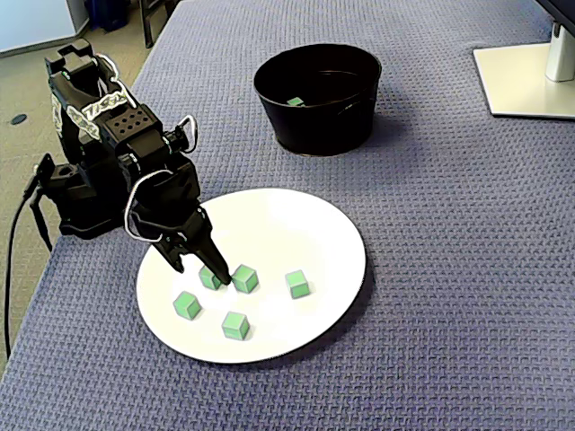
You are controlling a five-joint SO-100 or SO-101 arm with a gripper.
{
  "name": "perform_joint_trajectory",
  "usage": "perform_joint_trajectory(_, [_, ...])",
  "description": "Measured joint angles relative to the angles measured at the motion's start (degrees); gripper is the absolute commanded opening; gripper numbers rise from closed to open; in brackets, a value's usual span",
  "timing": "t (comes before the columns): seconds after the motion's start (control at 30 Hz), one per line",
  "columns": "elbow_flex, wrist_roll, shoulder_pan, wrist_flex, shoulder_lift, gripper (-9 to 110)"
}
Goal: Pick up the items on the white plate and put them in the black container.
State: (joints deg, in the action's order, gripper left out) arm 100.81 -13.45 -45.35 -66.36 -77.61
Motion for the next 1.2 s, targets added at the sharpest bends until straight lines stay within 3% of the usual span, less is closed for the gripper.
perform_joint_trajectory(0.37, [-1.58, 0.70, 1.85, 0.09, 2.72, 22])
perform_joint_trajectory(0.97, [-1.58, 1.23, 2.64, 1.67, 2.72, 0])
perform_joint_trajectory(1.2, [-1.58, 1.23, 2.64, 2.11, 2.72, 0])
